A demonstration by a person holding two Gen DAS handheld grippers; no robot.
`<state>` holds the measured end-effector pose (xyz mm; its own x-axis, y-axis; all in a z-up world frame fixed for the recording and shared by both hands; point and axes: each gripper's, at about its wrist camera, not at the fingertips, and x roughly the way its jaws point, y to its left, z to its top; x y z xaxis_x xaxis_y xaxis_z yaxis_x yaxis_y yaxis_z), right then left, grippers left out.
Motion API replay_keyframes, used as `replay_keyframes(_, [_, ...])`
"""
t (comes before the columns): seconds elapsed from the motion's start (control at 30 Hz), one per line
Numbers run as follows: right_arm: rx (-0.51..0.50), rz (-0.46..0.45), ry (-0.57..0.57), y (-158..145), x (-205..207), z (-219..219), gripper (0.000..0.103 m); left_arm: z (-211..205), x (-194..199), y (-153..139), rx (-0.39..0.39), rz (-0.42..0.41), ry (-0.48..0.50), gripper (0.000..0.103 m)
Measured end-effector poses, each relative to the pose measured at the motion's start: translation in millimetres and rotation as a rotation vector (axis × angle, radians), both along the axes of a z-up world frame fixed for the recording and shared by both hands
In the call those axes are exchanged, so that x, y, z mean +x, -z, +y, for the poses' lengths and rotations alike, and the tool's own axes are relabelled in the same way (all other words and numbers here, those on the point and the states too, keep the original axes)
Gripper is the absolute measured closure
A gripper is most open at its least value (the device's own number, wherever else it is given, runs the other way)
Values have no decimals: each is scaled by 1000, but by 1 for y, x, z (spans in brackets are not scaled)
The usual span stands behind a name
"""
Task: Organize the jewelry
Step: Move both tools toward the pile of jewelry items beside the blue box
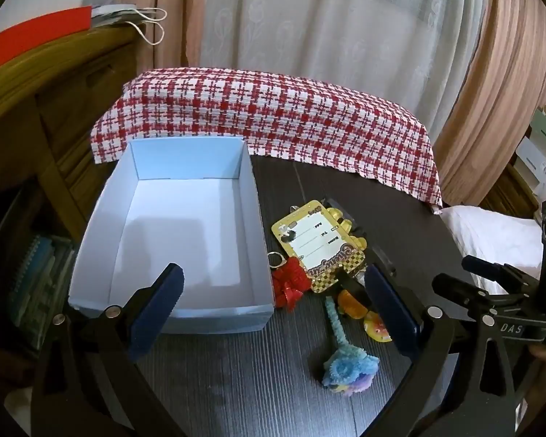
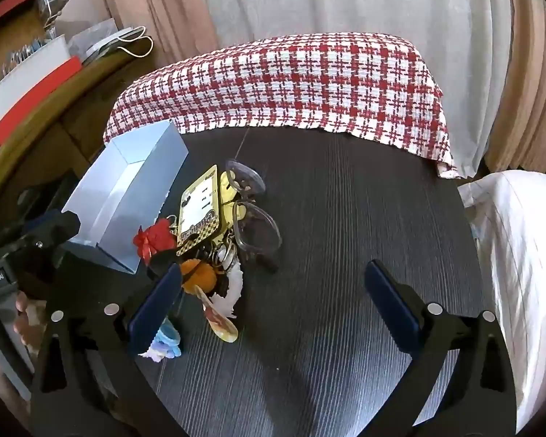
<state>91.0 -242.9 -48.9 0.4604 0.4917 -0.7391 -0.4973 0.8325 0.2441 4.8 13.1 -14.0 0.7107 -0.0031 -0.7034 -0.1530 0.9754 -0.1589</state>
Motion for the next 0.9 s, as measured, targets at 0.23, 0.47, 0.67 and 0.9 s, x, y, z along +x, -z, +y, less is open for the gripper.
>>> replay_keyframes(0.23, [0, -3, 1, 0, -2, -1, 7, 4, -1, 1, -6, 0, -3, 4])
replay_keyframes(0.47, [22, 15, 9, 1, 0, -3, 7, 4, -1, 2, -35, 8, 12, 4])
replay_keyframes(0.67, [24, 10, 17, 0, -1, -3, 7, 3, -1, 1, -39, 4, 10, 4])
replay_keyframes(0.9, [56, -24, 13, -6, -3, -4, 7, 5, -1, 1, -38, 5, 9, 4])
